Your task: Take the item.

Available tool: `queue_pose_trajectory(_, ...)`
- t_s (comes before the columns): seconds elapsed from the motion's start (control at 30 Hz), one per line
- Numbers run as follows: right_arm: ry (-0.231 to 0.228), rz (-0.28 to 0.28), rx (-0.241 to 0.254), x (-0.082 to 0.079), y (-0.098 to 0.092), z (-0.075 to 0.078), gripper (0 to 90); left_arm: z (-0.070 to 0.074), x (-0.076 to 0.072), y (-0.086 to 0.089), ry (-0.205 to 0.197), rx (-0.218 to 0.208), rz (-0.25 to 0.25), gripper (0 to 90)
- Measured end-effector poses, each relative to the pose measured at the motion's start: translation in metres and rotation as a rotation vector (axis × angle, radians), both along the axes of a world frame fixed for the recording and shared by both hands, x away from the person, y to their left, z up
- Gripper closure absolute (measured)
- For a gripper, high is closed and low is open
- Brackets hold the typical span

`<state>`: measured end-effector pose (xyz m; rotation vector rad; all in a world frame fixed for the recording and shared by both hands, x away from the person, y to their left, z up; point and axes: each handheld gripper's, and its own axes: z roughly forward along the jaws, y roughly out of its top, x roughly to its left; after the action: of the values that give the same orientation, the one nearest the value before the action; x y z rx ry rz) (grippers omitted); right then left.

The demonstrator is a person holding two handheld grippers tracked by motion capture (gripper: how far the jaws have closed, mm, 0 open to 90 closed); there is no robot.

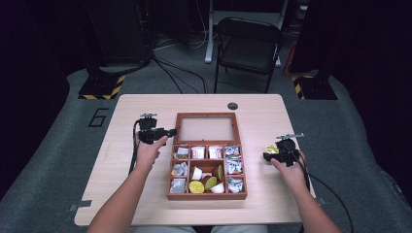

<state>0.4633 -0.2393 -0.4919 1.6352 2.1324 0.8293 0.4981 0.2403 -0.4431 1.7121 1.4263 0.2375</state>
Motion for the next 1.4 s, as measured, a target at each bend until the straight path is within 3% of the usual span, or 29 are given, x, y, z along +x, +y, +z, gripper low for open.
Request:
queue_pose_trajectory(0.43,-0.038,-0.004,-0.03,0.002,0.003,0.019,29.5,0.0,0.0,0.001,0.002,0.002,0.001,32.1)
queue_pose_trajectory(0.8,-0.089,0.006,-0.021,0.003,0.012,0.043,32.7,0.0,0.002,0.002,0.002,0.01,0.006,32.3)
queue_pose_trajectory(1.17,-0.12,0.076,-0.009,0.005,0.033,0.057,37.1,-0.002,0.004,0.0,0.006,0.003,0.0,32.3)
queue_pose_trajectory(1.4,-0.106,0.117,0.008,0.016,0.051,0.062,38.2,-0.004,0.007,0.003,0.008,0.008,0.006,32.2)
